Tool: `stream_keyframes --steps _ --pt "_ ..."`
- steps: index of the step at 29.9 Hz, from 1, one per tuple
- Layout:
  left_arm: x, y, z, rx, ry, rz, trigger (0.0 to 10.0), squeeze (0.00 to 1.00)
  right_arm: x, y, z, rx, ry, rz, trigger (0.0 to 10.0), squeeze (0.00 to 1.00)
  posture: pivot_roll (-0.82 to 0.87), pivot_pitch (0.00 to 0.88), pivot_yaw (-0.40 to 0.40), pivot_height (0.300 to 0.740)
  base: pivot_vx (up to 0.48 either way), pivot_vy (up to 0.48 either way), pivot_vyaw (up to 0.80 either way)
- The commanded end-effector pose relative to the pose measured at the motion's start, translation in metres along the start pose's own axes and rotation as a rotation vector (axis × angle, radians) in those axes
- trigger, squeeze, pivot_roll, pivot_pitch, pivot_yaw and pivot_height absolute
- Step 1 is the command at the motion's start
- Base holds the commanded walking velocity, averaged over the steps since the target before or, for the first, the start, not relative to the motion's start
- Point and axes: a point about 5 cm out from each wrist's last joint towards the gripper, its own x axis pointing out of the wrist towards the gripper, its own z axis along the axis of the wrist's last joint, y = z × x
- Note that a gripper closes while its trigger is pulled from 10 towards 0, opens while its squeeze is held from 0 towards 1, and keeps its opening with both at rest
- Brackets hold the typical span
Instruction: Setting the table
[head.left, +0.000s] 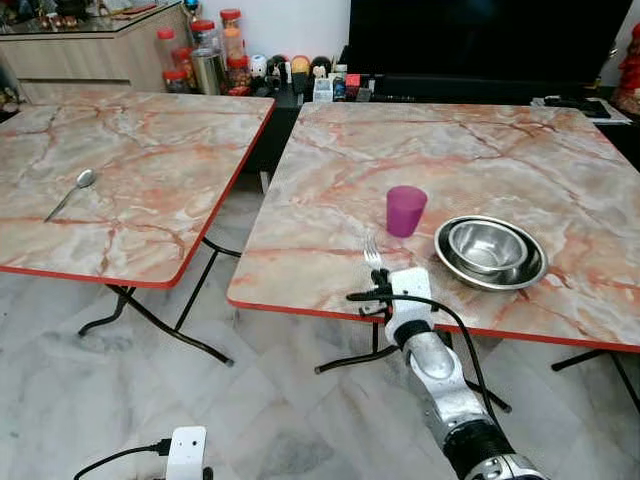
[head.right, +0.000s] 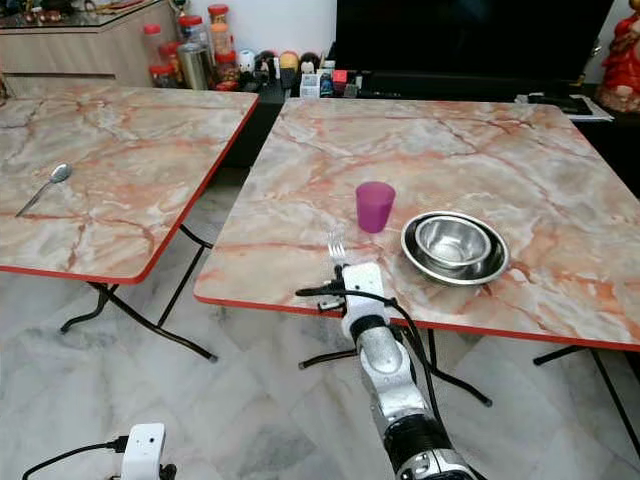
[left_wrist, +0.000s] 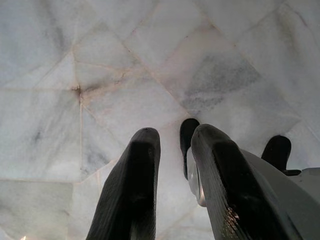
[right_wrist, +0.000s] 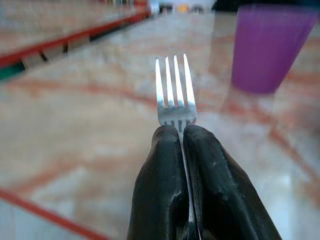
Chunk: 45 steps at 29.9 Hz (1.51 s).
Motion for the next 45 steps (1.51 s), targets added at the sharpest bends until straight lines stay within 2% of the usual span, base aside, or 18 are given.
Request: stream_keyframes --steps 1,9,19,25,30,40,45 --pt "0.0 0.004 -0.001 -0.012 0.001 0.014 10.0 0.0 -0.005 -0.006 -0.013 0.006 0.045 -0.021 10.0 0.0 0.02 0.0 0.015 0.74 0.0 0.0 0.0" --pt "-0.001 0.004 -0.001 -0.01 -0.002 0.014 10.0 0.0 -0.023 -0.024 -0.046 0.004 0.164 -0.076 10.0 0.0 0.02 0.0 0.015 0.74 0.0 0.0 0.0" --pt "0.0 0.005 0.0 -0.004 -0.008 0.02 10.0 0.0 -0.027 -0.028 -0.049 0.025 0.137 -0.096 10.0 0.0 0.02 0.0 0.019 0.74 0.0 0.0 0.0" --pt "0.0 0.007 0.005 -0.014 -0.041 0.034 10.0 0.0 -0.022 -0.032 -0.032 0.042 0.024 -0.131 10.0 0.0 0.02 0.0 0.02 0.74 0.0 0.0 0.0" --pt "0.0 0.007 0.008 -0.026 -0.056 0.035 10.0 0.0 -0.014 -0.034 -0.005 0.044 -0.129 -0.139 10.0 0.0 0.01 0.0 0.019 0.74 0.0 0.0 0.0" --pt "0.0 0.006 0.007 -0.019 -0.058 0.034 10.0 0.0 -0.004 -0.026 0.021 0.03 -0.244 -0.105 10.0 0.0 0.02 0.0 0.016 0.74 0.0 0.0 0.0" --pt "0.0 0.007 0.01 -0.006 -0.067 0.037 10.0 0.0 -0.002 -0.022 0.026 0.028 -0.262 -0.093 10.0 0.0 0.02 0.0 0.014 0.74 0.0 0.0 0.0"
